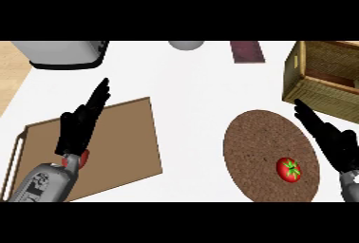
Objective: Pick the tomato from the placemat and place it in the basket
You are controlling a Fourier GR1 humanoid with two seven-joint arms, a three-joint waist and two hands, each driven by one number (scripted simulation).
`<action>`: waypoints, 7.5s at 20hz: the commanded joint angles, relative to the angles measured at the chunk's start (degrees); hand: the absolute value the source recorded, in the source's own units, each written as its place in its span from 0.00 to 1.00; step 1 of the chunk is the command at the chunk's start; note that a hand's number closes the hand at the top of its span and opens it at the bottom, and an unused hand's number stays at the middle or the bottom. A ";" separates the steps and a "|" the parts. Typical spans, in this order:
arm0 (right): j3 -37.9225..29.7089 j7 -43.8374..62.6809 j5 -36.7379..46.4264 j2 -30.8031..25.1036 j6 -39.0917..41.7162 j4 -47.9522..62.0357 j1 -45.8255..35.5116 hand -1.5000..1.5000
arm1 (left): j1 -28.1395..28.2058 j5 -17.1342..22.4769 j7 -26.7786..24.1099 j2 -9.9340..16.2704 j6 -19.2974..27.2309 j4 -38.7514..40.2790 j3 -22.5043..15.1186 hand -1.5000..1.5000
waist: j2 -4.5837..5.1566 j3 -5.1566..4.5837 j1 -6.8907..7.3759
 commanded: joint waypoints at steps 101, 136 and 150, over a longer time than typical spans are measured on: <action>-8.58 4.47 62.23 12.02 15.97 -20.04 15.82 0.00 | 14.02 -5.58 -9.65 -18.32 -3.99 -10.73 13.29 0.50 | 2.30 0.06 0.58; -5.06 19.10 79.61 27.65 9.44 3.62 -12.28 1.00 | 11.58 -6.81 -7.55 -19.16 -6.68 -11.76 13.42 0.50 | 2.86 0.09 3.53; -10.04 24.53 66.70 30.70 -9.82 1.81 -31.02 1.00 | 14.50 -5.33 -7.81 -17.60 -7.78 -12.55 15.66 0.50 | 2.12 0.07 1.18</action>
